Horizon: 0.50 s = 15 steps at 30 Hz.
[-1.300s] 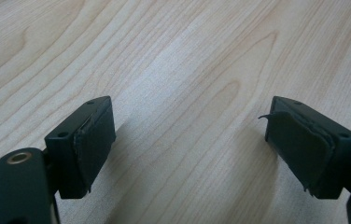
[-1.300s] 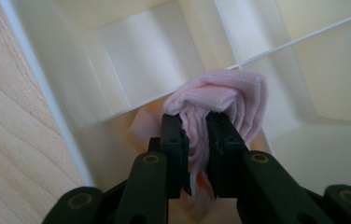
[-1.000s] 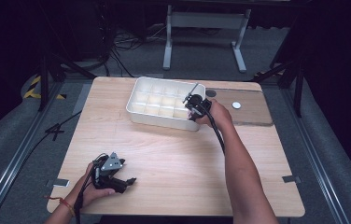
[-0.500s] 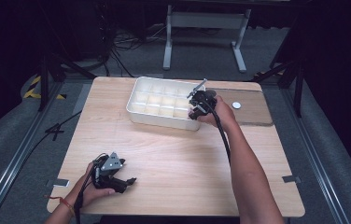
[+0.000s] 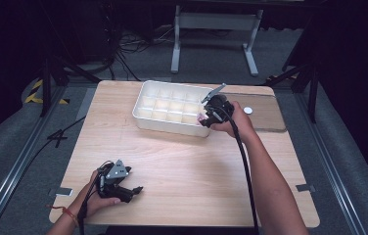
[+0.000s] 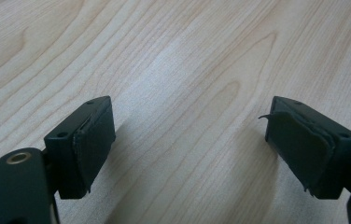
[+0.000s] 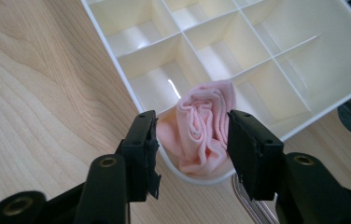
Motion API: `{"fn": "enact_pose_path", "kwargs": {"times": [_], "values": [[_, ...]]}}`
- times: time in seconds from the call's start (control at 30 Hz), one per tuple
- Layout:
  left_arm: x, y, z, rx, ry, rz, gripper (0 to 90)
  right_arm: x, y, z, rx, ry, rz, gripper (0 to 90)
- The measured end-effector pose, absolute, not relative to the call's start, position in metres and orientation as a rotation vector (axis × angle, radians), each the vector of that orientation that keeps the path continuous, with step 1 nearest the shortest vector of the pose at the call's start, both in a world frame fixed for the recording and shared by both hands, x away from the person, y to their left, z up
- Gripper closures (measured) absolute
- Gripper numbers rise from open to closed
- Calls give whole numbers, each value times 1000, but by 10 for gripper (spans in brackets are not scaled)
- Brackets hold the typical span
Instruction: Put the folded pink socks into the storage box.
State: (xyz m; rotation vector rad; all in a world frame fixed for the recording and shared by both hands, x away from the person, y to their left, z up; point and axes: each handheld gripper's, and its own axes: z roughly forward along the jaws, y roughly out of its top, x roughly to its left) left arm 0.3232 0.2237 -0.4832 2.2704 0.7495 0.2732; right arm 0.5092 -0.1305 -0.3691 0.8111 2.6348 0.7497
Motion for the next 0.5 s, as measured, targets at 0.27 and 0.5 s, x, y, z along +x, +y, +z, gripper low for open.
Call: {"fn": "enact_pose_path", "kwargs": {"times": [0.27,0.5], "values": [[323,224,-483,2274,747,275,162,490,-143,-365,802,2605,784,467],[323,224,-483,2275,746,275,162,469,-150,-362,753,2594,780,442]]}}
